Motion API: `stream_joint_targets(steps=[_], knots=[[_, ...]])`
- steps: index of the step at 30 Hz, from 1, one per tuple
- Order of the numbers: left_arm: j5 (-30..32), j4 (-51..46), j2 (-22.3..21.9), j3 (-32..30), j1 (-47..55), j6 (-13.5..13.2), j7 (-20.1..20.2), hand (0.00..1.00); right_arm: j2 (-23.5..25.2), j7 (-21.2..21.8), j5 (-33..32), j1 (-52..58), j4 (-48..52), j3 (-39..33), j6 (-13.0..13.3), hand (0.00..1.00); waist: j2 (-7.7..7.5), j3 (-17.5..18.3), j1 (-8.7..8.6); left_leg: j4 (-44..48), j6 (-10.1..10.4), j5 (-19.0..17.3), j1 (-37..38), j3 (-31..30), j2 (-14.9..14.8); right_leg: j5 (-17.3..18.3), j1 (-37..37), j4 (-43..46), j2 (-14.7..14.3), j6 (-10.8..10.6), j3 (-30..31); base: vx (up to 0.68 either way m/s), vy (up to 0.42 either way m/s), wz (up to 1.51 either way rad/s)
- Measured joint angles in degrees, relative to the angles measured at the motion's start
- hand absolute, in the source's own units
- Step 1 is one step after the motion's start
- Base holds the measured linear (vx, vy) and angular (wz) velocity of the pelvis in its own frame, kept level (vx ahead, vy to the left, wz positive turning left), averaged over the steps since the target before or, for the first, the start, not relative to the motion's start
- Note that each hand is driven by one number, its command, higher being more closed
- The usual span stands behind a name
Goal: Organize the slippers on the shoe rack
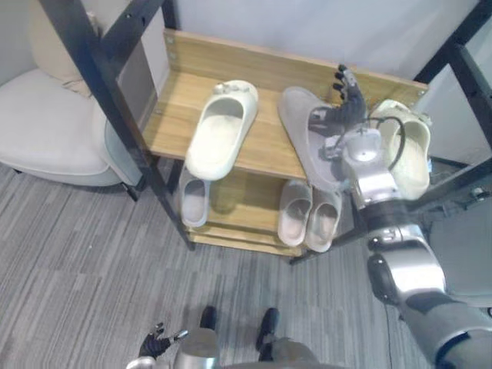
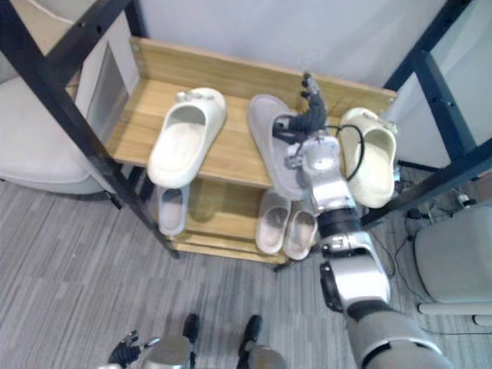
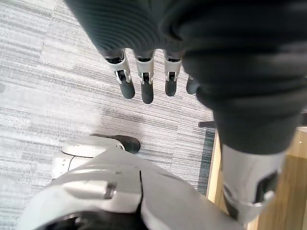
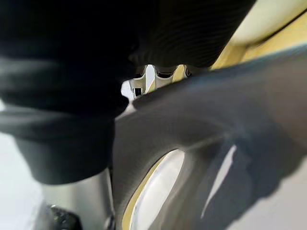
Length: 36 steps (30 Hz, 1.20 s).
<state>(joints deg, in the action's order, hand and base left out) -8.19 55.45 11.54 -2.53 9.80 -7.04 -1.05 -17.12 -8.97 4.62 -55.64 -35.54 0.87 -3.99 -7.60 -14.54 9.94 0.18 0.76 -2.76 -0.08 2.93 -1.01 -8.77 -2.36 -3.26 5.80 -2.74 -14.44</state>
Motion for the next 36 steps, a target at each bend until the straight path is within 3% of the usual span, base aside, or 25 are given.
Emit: stream_joint_targets(steps=[7, 19, 29, 36], knots=[[-0.86, -0.22, 0.27, -0.41, -1.47, -0.05, -0.09, 0.00, 1.35, -0.01, -0.18, -3.84, -1.74, 2.64, 0.76, 1.00, -1.01, -2.22, 1.91, 1.46, 0.15, -0.92, -0.50, 0.46, -0.43, -0.01, -0.01, 0.00, -0.33, 0.02, 0.59, 0.01, 0.008, -0.01], [-1.00, -0.46, 0.26, -0.43, -1.96, -0.11, -1.46, 0.00, 1.40, -0.37, -3.13, -4.94, -1.14, 4.67, 2.97, 1.00, -1.25, -2.86, 1.98, 5.00, 0.45, -3.18, -1.49, 1.57, -1.16, 0.00, 0.14, -0.02, -0.91, 0.02, 1.55, 0.01, 0.012, -0.05], [-0.89, -0.49, 0.22, -0.66, -1.84, -0.07, -1.47, 0.00, 1.54, -0.40, -3.45, 8.15, 17.04, 4.74, 4.36, 1.00, -1.25, -2.83, 0.89, 5.02, 0.42, -3.24, -0.80, 2.64, -1.02, 0.01, 0.48, -0.14, -0.80, 0.04, 2.34, -0.01, 0.009, -0.04], [-0.23, -0.32, 0.10, -0.96, -1.29, -0.03, -1.40, 0.00, 2.61, -0.84, -3.86, 18.08, 30.35, 3.72, 8.00, 1.00, -0.97, -2.33, -0.94, 5.21, 0.40, -3.23, -0.24, 2.77, -0.55, 0.12, 1.57, -1.15, -0.54, 0.09, 2.41, -0.01, 0.002, -0.01]])
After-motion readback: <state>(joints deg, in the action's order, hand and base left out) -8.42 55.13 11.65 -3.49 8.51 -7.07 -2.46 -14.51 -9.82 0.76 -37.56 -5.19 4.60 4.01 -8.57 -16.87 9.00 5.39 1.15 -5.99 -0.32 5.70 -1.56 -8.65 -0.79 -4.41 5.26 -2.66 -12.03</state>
